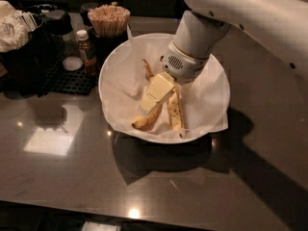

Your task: Pick banana from white bowl

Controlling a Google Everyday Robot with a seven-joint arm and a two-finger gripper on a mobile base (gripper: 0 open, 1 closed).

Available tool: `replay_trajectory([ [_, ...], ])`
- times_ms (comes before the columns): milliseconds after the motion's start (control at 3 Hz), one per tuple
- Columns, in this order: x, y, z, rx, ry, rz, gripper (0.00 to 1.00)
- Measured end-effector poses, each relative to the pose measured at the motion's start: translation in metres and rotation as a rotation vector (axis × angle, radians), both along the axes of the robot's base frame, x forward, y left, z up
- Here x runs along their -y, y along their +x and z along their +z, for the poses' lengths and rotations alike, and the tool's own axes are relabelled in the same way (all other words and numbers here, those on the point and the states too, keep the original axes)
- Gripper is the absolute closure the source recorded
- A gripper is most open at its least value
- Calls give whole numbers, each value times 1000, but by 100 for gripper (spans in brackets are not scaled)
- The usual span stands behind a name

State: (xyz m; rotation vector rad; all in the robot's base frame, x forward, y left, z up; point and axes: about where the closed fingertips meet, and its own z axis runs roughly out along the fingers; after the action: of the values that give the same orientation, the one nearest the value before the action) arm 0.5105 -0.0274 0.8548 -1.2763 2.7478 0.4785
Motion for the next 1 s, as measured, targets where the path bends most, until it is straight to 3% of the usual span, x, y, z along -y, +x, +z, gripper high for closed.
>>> replay_trajectory([
  [667, 15, 2, -11, -10, 20, -41, 0],
  [1000, 23, 2, -7, 27, 51, -21, 18],
])
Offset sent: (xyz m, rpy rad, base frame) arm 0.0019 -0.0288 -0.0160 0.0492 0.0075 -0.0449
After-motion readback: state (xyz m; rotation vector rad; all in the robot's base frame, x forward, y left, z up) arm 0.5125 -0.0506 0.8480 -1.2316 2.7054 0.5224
